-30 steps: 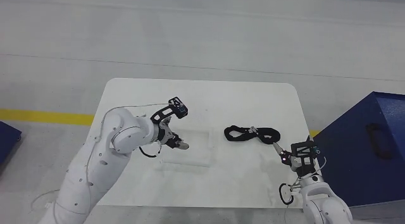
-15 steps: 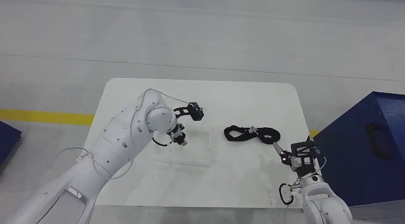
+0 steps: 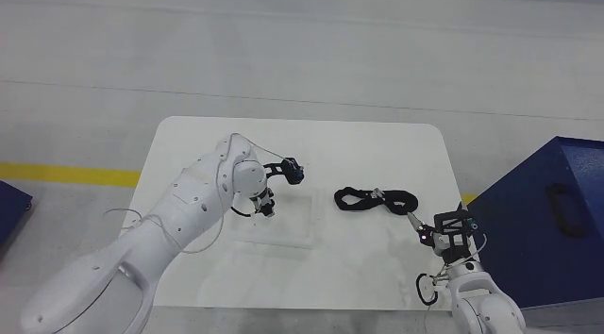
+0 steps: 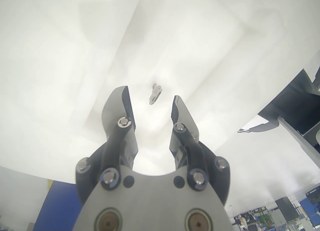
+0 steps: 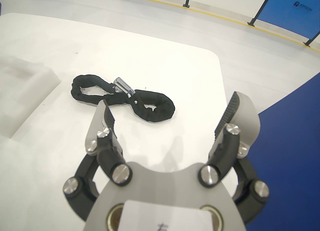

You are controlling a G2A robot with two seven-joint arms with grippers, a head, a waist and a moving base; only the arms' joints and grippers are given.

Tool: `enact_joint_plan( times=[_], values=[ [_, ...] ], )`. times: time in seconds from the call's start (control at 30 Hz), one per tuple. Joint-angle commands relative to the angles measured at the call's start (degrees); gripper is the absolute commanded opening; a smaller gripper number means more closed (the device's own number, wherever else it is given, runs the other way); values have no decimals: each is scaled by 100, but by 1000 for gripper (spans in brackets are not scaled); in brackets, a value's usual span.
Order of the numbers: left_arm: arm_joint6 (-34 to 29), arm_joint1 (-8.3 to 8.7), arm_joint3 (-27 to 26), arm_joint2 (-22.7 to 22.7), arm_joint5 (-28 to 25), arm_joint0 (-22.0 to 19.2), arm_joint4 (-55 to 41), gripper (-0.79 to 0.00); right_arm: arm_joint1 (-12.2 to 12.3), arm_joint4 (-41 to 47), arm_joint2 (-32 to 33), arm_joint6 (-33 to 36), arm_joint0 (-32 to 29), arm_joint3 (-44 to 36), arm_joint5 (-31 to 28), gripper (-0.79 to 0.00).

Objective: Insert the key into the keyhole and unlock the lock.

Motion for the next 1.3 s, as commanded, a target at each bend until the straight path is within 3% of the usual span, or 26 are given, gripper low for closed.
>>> enact_joint_plan(
  times=[0.0, 0.23, 0.4, 0.5, 0.6, 0.8, 1.07, 1.27],
  values=[
    [58, -62, 116, 49, -20, -18, 7, -499, 0, 0, 0, 0, 0, 0, 0, 0],
    [232, -275, 481, 197, -91, -67, 37, -545, 0, 0, 0, 0, 0, 0, 0, 0],
    [270, -385, 751, 228, -198, -126, -9, -720, 0, 0, 0, 0, 0, 0, 0, 0],
    [206, -442, 842, 282, -178, -143, 65, -717, 0, 0, 0, 0, 0, 0, 0, 0],
    [225, -489, 932, 288, -177, -161, 56, -785, 0, 0, 0, 0, 0, 0, 0, 0],
    [270, -542, 999, 272, -176, -200, 82, -785, 0, 0, 0, 0, 0, 0, 0, 0],
    [285, -438, 764, 99, -217, -174, 48, -785, 0, 0, 0, 0, 0, 0, 0, 0],
    [684, -129, 619, -251, -771, -23, -339, -785, 0, 0, 0, 0, 0, 0, 0, 0]
  ],
)
